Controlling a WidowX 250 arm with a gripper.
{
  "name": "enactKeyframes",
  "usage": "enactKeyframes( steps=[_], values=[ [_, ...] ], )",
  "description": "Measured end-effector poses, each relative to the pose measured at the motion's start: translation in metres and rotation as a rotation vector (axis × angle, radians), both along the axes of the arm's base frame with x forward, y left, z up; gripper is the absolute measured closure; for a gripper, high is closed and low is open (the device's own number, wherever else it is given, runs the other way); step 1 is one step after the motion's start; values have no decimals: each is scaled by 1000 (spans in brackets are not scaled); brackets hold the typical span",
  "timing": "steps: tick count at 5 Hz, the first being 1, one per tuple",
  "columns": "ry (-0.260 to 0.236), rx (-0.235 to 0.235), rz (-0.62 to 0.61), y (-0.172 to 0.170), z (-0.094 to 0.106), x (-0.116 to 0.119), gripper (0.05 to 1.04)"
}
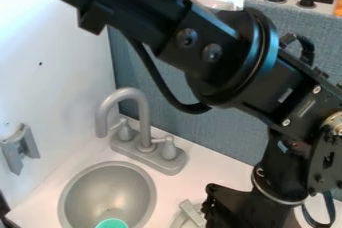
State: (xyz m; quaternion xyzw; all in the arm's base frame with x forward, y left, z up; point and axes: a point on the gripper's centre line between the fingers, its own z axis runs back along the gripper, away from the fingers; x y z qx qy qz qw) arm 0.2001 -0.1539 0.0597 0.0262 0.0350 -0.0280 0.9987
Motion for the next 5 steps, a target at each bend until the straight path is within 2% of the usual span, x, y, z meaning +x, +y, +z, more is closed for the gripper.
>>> enactKeyframes(
  steps=[1, 2, 3, 4, 5],
  values=[
    [16, 14, 2, 2, -6, -2, 83],
    [-40, -3, 13, -12, -14, 5, 83],
    [-78, -26, -34, -37, -22, 9, 83],
    [-73, -15, -46, -53, -34, 14, 83],
    [-35, 24, -54, -64, -51, 19, 83]
  ],
)
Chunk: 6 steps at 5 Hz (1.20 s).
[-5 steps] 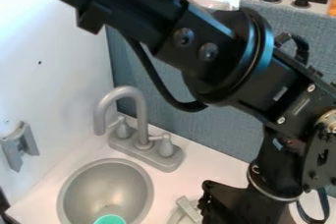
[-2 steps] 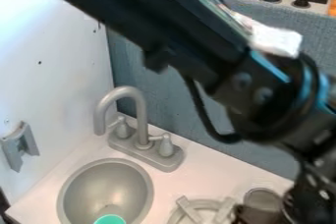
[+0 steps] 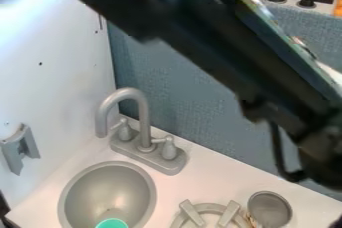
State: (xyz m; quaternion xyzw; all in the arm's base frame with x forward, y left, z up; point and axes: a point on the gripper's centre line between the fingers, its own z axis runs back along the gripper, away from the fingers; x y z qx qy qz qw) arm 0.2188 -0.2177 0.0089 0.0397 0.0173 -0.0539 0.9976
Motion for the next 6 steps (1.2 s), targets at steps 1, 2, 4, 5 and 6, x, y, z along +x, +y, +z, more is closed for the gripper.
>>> enactKeyframes(
  steps=[1, 2, 4, 5, 6],
  values=[
    [16, 5, -23, -6, -17, 6, 83],
    [69, 3, -66, -14, -40, 6, 83],
    [191, 8, -86, -17, -62, -7, 83],
    [225, 57, -48, -12, -58, -11, 83],
    [235, 65, -36, -10, -59, -14, 130]
  ],
)
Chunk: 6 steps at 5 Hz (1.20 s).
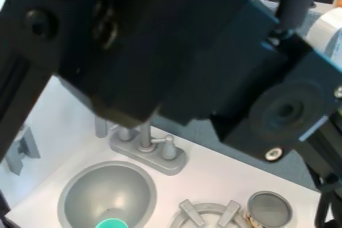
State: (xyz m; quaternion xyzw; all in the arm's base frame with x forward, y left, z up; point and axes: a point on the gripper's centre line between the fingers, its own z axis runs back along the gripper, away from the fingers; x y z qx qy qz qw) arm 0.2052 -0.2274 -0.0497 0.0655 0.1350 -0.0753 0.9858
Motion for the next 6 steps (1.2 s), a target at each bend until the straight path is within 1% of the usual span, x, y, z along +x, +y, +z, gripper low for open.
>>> enactKeyframes(
  steps=[1, 2, 3, 4, 5, 6],
  values=[
    [3, 5, -2, 4, -3, -3, 410],
    [-19, -4, 7, 7, 2, -5, 570],
    [-44, -44, 19, 14, 19, -3, 573],
    [-118, -126, 40, 33, 52, 10, 574],
    [-193, -145, 96, 66, 81, 21, 574],
    [-204, -116, 157, 105, 91, 26, 573]
  ],
)
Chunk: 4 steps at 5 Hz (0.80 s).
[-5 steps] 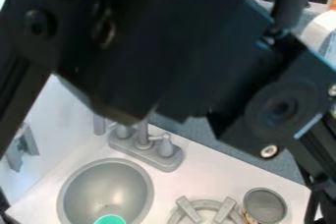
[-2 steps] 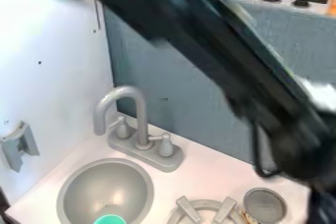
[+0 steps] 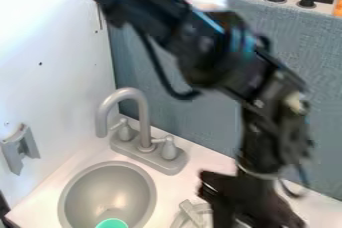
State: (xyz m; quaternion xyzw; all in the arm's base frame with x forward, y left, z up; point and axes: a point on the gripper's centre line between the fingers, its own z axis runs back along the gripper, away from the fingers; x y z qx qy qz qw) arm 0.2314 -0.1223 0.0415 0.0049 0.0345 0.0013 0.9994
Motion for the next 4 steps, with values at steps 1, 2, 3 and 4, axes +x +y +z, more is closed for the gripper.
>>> enactKeyframes(
  steps=[1, 2, 3, 4],
  values=[
    [24, 20, 21, 24, -3, -4, 573],
    [-12, 1, 33, 44, -7, 7, 573],
    [2, -16, 39, 51, -28, 14, 574],
    [1, -21, 57, 59, -40, 19, 573]
  ],
)
